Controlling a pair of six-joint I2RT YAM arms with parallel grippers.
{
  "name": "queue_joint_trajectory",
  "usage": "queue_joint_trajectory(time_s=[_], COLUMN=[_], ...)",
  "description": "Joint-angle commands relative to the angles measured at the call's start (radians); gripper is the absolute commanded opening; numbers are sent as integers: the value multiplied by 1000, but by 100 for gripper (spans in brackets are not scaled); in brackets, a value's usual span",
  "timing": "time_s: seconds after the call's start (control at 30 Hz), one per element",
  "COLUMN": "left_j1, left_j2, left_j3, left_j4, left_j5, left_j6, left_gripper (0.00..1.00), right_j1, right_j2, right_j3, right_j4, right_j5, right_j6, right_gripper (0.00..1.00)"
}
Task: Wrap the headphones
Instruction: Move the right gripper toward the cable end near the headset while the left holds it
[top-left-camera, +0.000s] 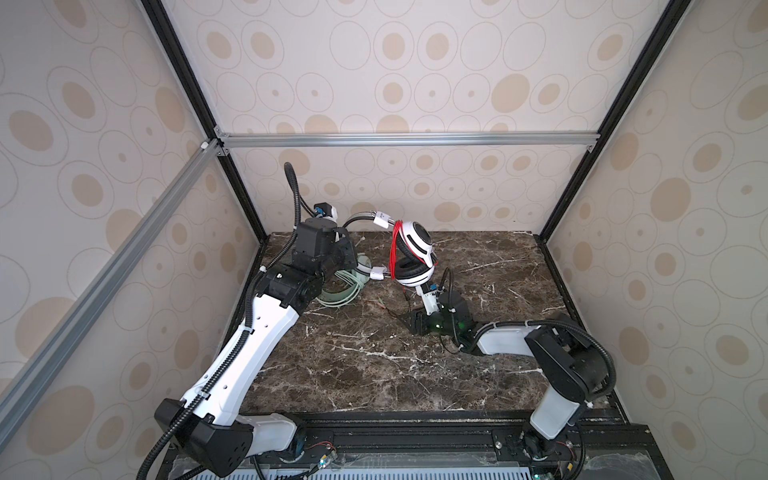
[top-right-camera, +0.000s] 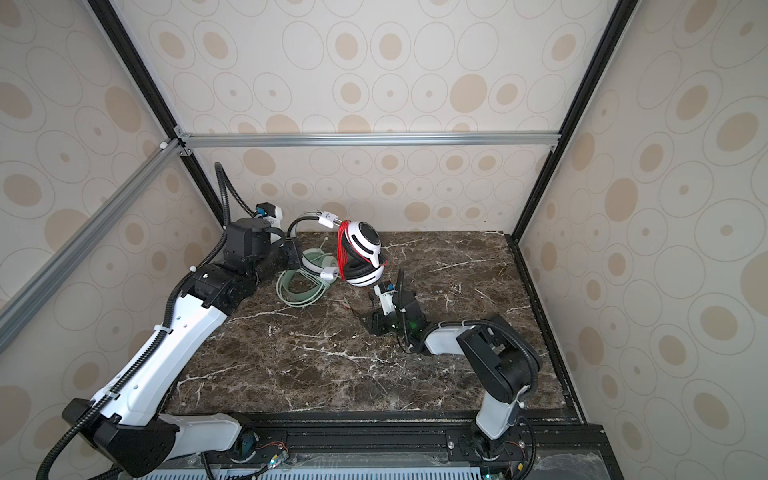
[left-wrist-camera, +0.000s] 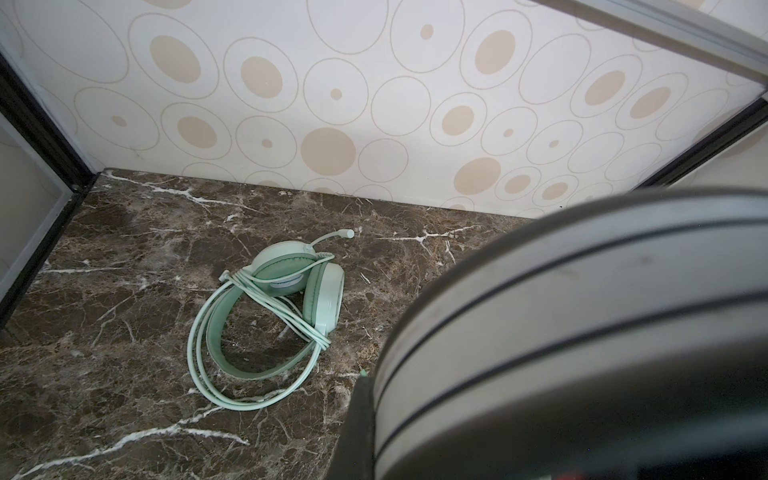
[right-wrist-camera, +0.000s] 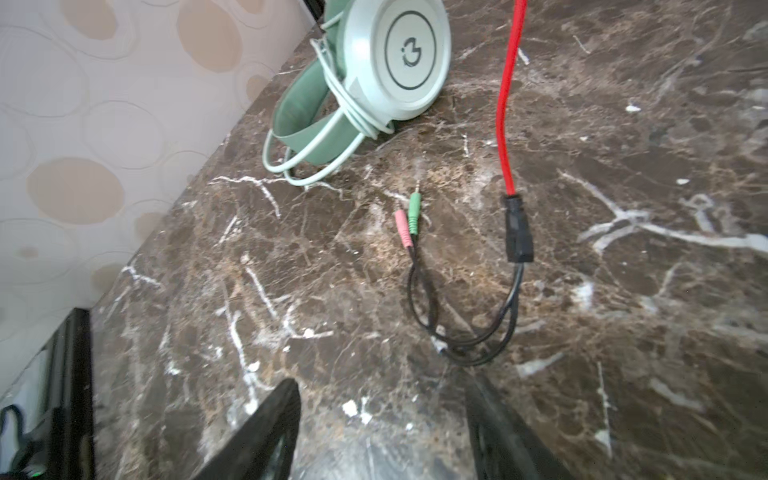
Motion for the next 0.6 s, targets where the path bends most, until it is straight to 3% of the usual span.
queue_joint_trajectory(time_s=[0.0, 0.13, 0.33, 0.4, 0.47, 0.57], left_j1=[6, 6, 6, 6, 6, 6], left_j2=[-38, -31, -25, -27, -31, -31], left_j3=[23, 23, 25, 26, 23, 24], left_j4=[90, 92, 89, 88, 87, 86], left_j5=[-2, 17, 10, 8, 6, 3], left_j6=[-27, -31, -29, -28, -28, -27], left_gripper=[0, 0, 0, 0, 0, 0], right_j1=[4, 3, 3, 4, 3, 3], right_j2=[19, 51, 124, 138, 140, 129], right_j3=[22, 54, 114, 120, 120, 103], right_j4=[15, -52, -97, -96, -93, -85], right_j5=[116, 184, 126, 106, 94, 106], right_j6=[-34, -81, -45, -32, -25, -16], right_gripper=[67, 68, 65, 57, 42, 26])
